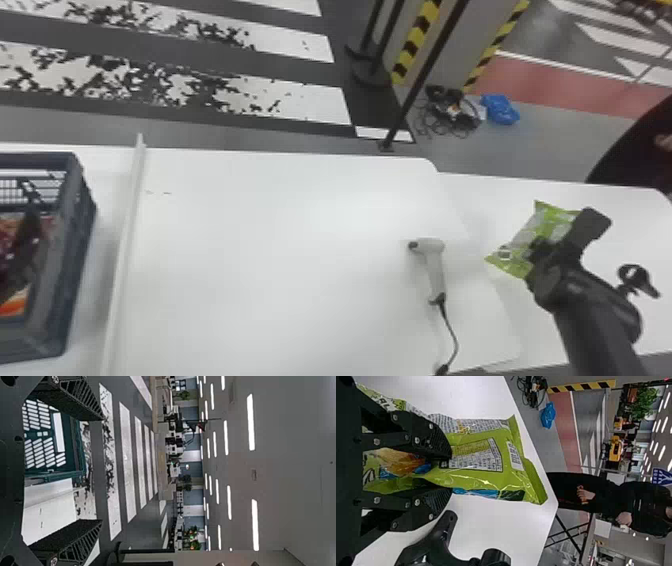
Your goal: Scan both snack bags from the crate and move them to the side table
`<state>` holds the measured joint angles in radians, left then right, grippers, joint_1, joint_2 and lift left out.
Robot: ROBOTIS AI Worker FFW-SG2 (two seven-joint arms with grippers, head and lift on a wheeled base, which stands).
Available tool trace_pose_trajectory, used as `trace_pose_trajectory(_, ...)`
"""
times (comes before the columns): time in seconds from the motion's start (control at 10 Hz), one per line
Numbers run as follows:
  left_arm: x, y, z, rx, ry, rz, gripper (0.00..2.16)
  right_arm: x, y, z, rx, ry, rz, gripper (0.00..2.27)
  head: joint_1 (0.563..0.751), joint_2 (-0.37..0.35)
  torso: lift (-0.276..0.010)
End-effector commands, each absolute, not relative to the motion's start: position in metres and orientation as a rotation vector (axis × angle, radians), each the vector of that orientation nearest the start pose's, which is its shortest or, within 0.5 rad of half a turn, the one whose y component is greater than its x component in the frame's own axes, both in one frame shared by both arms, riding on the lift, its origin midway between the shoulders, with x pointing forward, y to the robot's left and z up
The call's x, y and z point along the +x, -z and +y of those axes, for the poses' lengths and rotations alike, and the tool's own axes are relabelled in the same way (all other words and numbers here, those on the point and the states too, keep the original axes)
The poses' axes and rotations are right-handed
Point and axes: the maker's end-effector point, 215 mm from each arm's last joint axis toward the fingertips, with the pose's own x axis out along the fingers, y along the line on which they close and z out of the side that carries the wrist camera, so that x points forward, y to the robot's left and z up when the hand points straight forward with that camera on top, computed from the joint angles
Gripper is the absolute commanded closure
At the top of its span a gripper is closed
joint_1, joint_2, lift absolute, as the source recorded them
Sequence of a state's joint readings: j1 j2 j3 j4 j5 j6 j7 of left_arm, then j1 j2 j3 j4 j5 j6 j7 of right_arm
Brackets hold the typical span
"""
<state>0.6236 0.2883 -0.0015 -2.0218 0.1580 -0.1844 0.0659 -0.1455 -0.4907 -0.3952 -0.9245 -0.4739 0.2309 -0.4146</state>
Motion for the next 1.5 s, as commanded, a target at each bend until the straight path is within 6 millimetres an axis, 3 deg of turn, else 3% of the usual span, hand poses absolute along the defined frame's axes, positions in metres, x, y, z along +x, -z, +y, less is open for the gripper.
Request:
trace_pose_trajectory(0.0,0.408,0.343,0.263,0.075,0.075,-0.005,0.07,0.409,0.500,-0.736,0.121,0.994,0.520,0.03,0.695,-0.350,-0.029)
trace_pose_trajectory(0.3,0.408,0.340,0.259,0.069,0.077,-0.011,0.07,0.407,0.506,-0.695,0.126,0.896,0.532,0.04,0.695,-0.350,-0.029)
trace_pose_trajectory(0.7,0.411,0.337,0.257,0.058,0.065,-0.021,0.07,0.442,0.474,-0.563,0.109,0.607,0.423,0.05,0.695,-0.350,-0.029)
trace_pose_trajectory(1.0,0.411,0.335,0.257,0.056,0.059,-0.027,0.07,0.463,0.420,-0.457,0.031,0.423,0.229,0.06,0.695,-0.339,-0.029)
trace_pose_trajectory(1.1,0.411,0.333,0.258,0.056,0.054,-0.030,0.07,0.469,0.395,-0.420,0.023,0.357,0.119,0.06,0.695,-0.290,-0.029)
trace_pose_trajectory(1.4,0.411,0.331,0.257,0.050,0.039,-0.030,0.07,0.468,0.375,-0.325,0.056,0.220,0.036,0.06,0.695,-0.169,-0.029)
